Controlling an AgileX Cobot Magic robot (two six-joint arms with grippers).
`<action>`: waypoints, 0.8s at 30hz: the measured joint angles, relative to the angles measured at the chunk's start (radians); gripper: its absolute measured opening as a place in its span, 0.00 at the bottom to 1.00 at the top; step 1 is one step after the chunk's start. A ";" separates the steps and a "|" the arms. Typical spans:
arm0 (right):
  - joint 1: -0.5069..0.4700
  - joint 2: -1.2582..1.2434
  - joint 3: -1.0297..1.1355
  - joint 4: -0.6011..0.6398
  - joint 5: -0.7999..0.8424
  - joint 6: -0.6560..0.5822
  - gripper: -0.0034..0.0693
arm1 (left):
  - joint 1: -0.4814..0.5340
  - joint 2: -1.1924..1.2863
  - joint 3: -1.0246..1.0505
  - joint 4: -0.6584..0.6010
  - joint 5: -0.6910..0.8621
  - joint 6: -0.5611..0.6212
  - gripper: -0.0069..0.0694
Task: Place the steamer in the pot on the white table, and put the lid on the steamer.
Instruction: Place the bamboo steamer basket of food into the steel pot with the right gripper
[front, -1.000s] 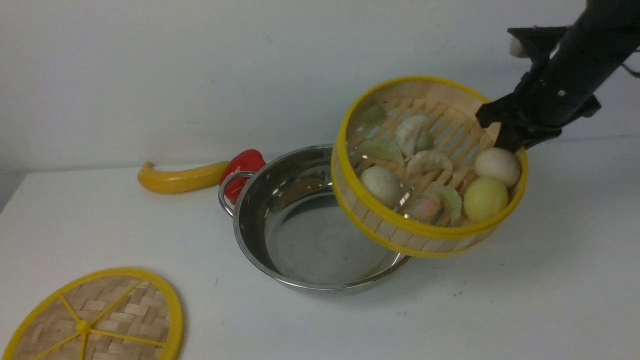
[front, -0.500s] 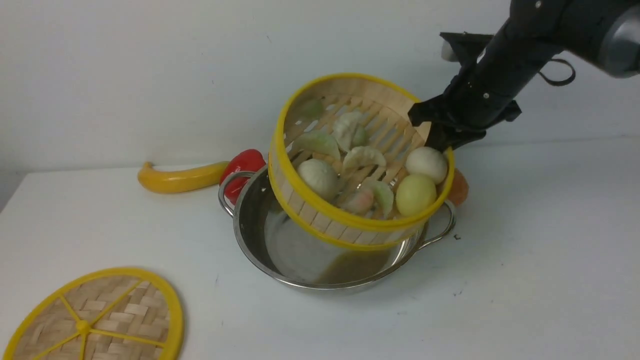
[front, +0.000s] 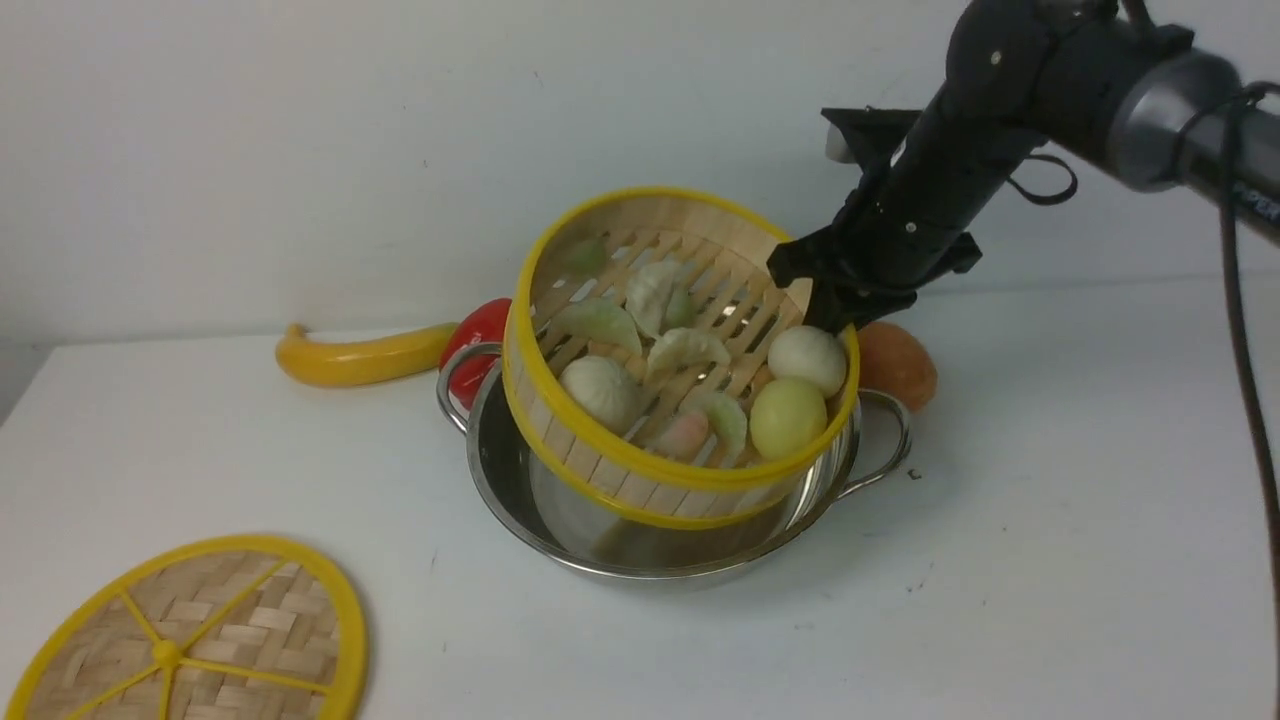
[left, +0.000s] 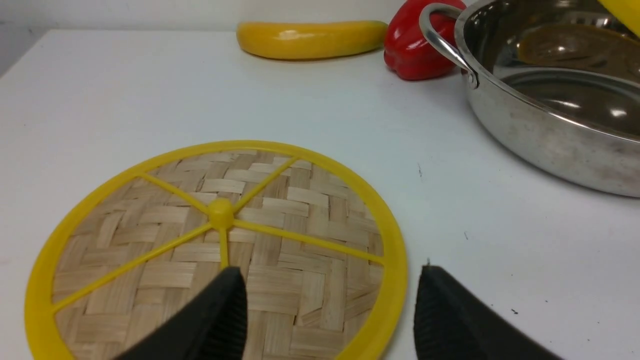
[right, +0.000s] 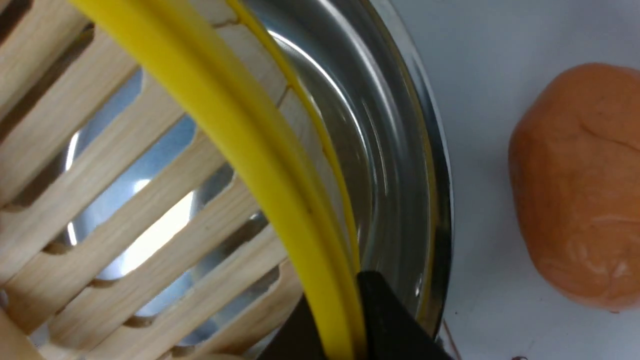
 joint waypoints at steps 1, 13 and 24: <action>0.000 0.004 -0.001 -0.003 0.000 0.000 0.08 | 0.000 0.000 0.000 0.000 0.000 0.000 0.64; 0.000 0.039 -0.002 -0.049 -0.004 0.000 0.08 | 0.000 0.000 0.000 0.000 0.000 0.000 0.64; 0.000 0.045 -0.003 -0.055 -0.008 0.000 0.08 | 0.000 0.000 0.000 0.000 0.000 0.000 0.64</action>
